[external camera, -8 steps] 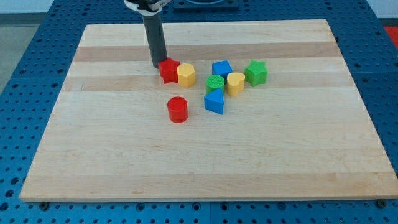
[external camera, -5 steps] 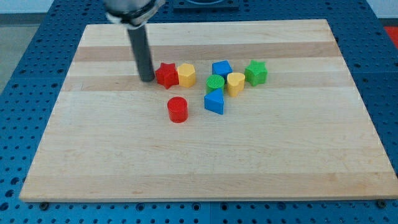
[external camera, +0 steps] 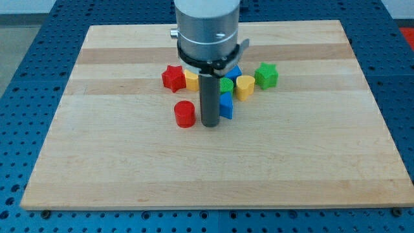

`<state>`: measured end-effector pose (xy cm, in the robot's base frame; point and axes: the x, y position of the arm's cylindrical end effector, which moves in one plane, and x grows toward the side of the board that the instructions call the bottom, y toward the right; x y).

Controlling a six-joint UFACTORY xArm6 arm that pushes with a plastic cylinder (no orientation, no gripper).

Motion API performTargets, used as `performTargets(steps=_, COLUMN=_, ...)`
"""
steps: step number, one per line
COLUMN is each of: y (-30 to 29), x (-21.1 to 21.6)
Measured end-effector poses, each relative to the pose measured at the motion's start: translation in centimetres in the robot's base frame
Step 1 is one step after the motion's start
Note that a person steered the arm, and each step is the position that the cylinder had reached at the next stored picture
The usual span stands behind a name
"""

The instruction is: Push the red circle into the red star

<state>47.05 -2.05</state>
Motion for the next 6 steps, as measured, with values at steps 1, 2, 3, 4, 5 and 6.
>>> performTargets(steps=1, y=-4.1, x=-0.6)
performTargets(steps=2, y=-8.0, x=-0.3)
performTargets(steps=3, y=-10.5, x=3.4)
performTargets(steps=4, y=-13.6, x=1.6)
performTargets(steps=5, y=-14.2, x=-2.3)
performTargets(steps=6, y=-13.1, x=-4.7)
